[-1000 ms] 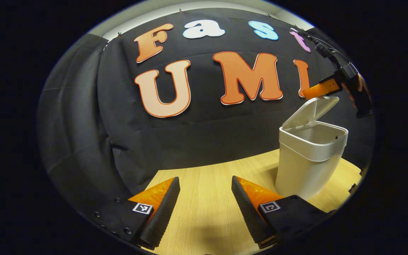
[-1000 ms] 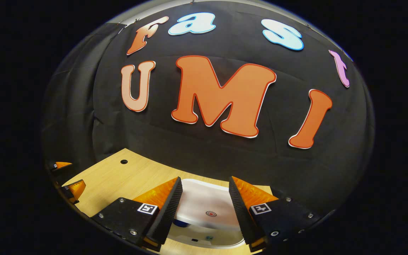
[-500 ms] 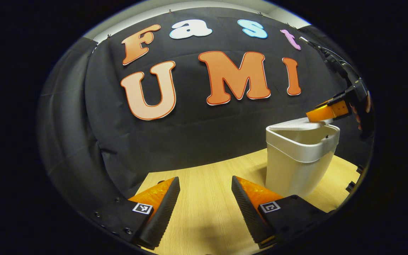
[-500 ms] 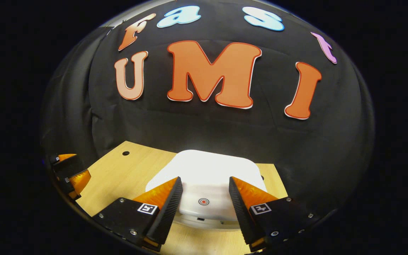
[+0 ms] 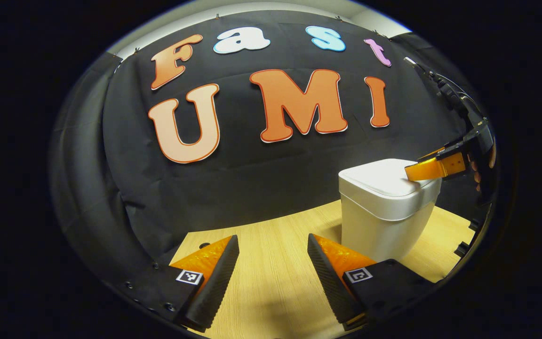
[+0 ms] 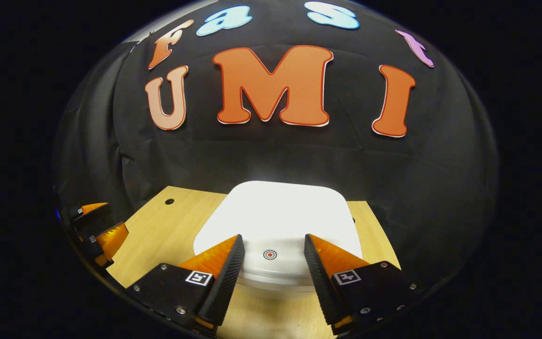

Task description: Press the lid of the desktop garbage bin to open it, pick up the crumpled paper on the desktop and throw it into the bin, then pick up the pop can on the desktop and drop it into the bin, and finally close the garbage bin lid.

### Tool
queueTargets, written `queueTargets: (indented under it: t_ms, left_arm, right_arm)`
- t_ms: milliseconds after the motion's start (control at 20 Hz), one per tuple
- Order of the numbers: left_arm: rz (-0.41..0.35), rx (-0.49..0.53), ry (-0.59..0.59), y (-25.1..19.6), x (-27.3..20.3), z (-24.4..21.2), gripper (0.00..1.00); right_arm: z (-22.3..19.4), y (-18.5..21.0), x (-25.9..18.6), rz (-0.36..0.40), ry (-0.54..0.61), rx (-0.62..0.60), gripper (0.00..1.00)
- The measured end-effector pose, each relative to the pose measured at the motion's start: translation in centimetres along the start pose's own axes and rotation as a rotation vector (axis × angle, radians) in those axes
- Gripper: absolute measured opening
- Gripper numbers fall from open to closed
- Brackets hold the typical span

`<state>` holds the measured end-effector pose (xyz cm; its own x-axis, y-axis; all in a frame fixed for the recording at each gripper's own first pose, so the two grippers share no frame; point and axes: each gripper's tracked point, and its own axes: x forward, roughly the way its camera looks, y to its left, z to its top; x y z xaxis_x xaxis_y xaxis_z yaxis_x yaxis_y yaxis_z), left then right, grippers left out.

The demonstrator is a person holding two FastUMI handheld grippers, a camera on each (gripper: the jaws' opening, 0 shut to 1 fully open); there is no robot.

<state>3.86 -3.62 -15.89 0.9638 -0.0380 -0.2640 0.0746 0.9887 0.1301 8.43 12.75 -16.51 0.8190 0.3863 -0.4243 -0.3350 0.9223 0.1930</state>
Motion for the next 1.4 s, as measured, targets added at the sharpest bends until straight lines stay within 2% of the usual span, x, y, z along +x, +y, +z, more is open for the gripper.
queueTargets:
  t_ms: [200,350,400,600,750,850,1050,1200,1250,1350,1400]
  left_arm:
    - [0.009,-0.006,0.001,-0.2,0.1,0.1,0.94]
    - [0.016,-0.007,-0.004,0.0,0.0,0.3,0.94]
    - [0.018,-0.009,-0.005,0.1,0.0,0.4,0.89]
    - [0.018,-0.012,-0.027,0.1,0.0,1.5,0.94]
    - [0.021,-0.015,-0.058,0.3,-0.1,2.9,0.94]
    - [0.027,-0.013,-0.073,0.6,0.0,4.1,0.94]
    - [0.042,-0.002,-0.121,1.3,-0.2,6.3,0.94]
    - [0.054,0.008,-0.157,1.5,-0.5,7.7,0.94]
    - [0.059,0.013,-0.168,1.6,-0.8,8.1,0.89]
    - [0.064,0.017,-0.196,1.6,-1.0,8.9,0.89]
    - [0.069,0.016,-0.209,1.7,-1.2,9.2,0.93]
  right_arm:
    - [-0.2,0.3,-0.1,-0.022,-0.007,-0.002,0.77]
    - [-0.2,0.4,-0.3,-0.026,-0.008,-0.003,0.71]
    - [-0.3,0.4,-0.4,-0.026,-0.008,-0.003,0.69]
    - [-0.5,0.6,-0.6,-0.014,0.013,0.012,0.69]
    - [-0.2,0.6,-0.9,-0.011,-0.026,-0.006,0.69]
    - [-0.3,0.7,-1.1,-0.007,-0.038,0.010,0.69]
    - [-0.4,-0.3,-2.2,-0.044,-0.053,0.050,0.69]
    - [0.5,-0.5,-3.1,-0.046,-0.101,0.074,0.69]
    - [1.1,-0.6,-3.2,-0.053,-0.127,0.068,0.69]
    - [1.6,-0.8,-3.3,-0.061,-0.178,0.048,0.69]
    - [1.8,-0.6,-3.5,-0.061,-0.196,0.040,0.71]
